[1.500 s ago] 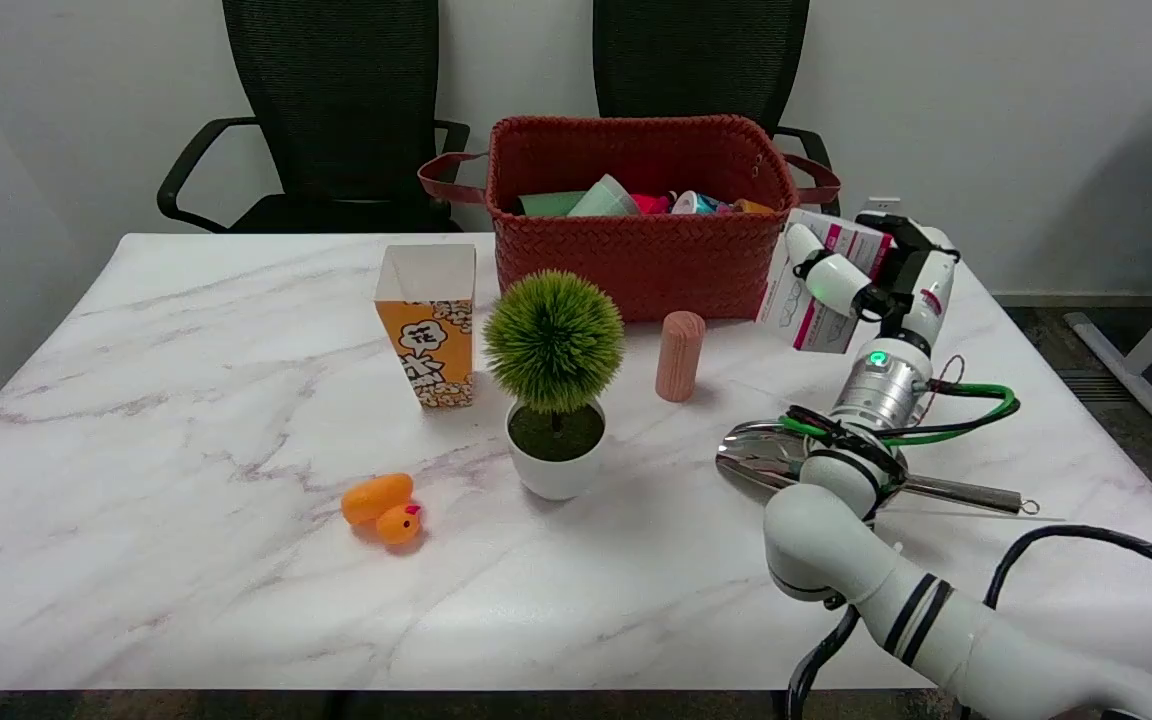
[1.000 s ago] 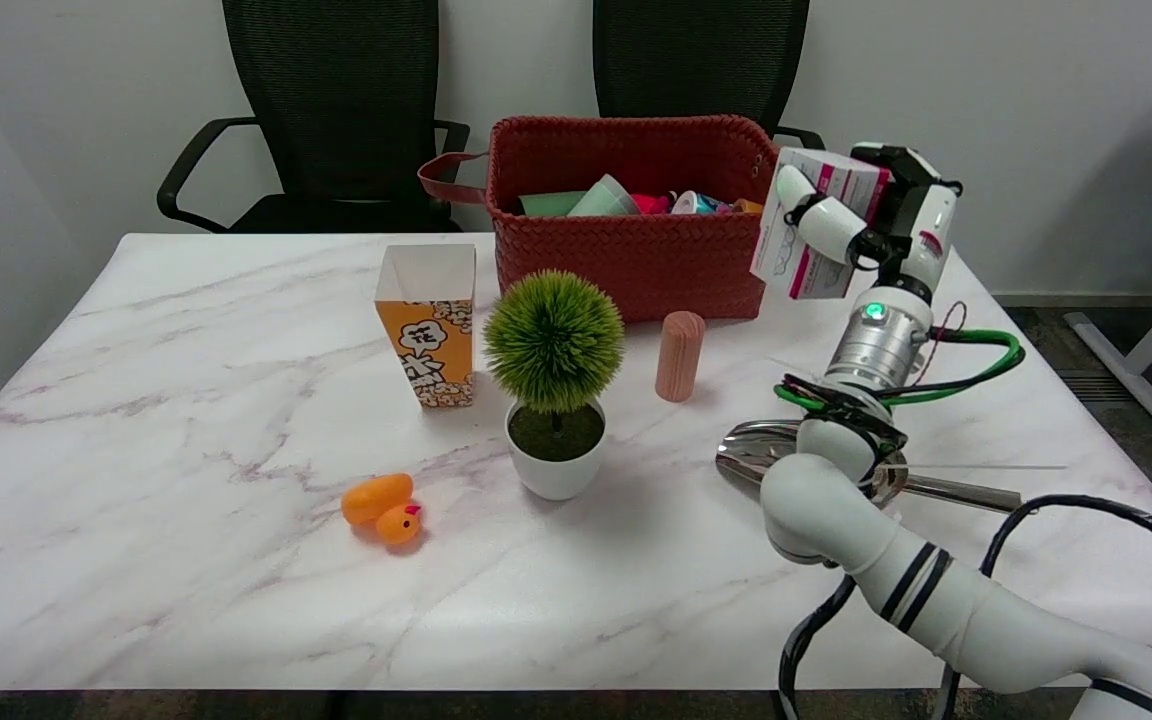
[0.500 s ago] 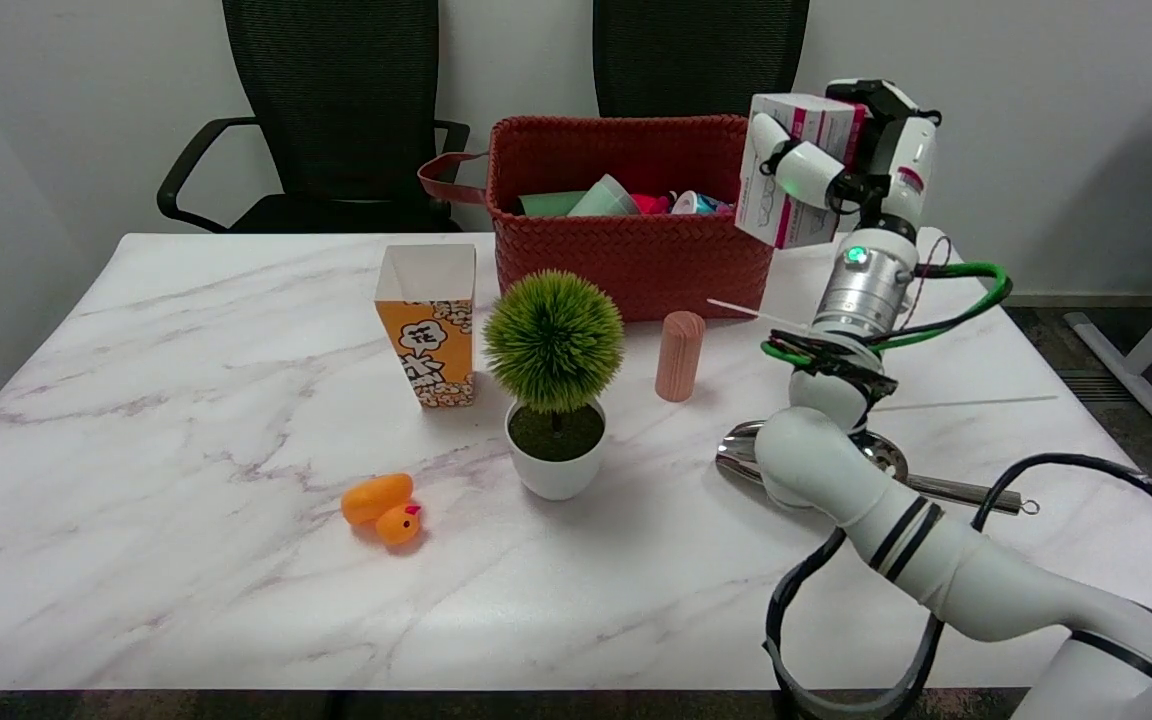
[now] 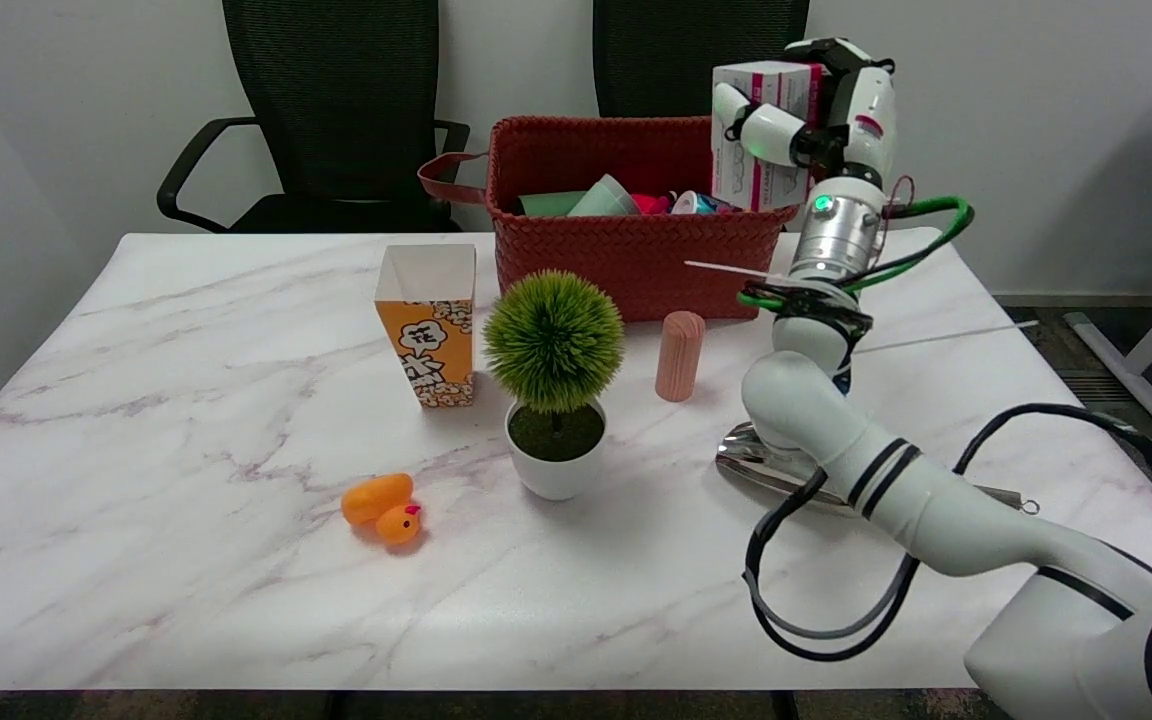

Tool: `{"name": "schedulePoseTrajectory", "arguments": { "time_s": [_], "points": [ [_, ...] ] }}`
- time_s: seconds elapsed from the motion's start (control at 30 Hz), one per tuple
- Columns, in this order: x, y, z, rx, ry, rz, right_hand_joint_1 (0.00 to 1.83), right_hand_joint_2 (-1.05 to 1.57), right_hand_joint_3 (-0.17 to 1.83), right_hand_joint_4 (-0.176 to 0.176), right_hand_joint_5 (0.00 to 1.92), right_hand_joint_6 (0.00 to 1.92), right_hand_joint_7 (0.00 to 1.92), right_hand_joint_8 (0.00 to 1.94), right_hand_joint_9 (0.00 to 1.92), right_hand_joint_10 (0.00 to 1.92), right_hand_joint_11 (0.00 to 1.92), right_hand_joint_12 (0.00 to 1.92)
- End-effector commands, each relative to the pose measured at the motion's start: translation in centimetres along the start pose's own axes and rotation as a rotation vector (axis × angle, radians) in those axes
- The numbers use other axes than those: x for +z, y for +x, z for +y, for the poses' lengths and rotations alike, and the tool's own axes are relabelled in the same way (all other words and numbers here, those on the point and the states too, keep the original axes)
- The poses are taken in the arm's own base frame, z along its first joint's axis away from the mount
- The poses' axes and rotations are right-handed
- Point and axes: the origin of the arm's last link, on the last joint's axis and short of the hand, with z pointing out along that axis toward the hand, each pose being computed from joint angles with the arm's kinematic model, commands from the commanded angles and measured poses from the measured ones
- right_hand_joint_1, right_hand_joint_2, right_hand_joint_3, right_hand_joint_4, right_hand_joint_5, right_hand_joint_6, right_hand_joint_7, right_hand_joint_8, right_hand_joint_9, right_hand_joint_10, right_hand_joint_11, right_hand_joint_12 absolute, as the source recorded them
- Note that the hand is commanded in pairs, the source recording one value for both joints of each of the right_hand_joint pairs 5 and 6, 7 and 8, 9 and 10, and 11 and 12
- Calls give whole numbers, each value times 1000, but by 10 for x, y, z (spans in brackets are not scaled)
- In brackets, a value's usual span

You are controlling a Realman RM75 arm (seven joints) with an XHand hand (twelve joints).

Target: Place the white paper box into the brown storage basket.

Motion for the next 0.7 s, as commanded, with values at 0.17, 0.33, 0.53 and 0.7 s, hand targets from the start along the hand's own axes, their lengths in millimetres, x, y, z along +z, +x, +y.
{"name": "schedulePoseTrajectory", "arguments": {
  "time_s": [0.17, 0.33, 0.53, 0.7],
  "points": [
    [47, -51, -16, -158, 64, -156, 1170, 842, 625, 0, 947, 947, 1511, 1511, 1485, 1485, 1178, 1178],
    [55, -60, -17, -188, 64, -187, 1162, 840, 614, 0, 953, 953, 1506, 1506, 1471, 1471, 1174, 1174],
    [62, -73, -20, -266, 89, -227, 1154, 839, 611, 0, 969, 969, 1499, 1499, 1461, 1461, 1172, 1172],
    [66, -84, -23, -317, 105, -265, 1146, 834, 612, 0, 971, 971, 1489, 1489, 1447, 1447, 1164, 1164]
  ]
}}
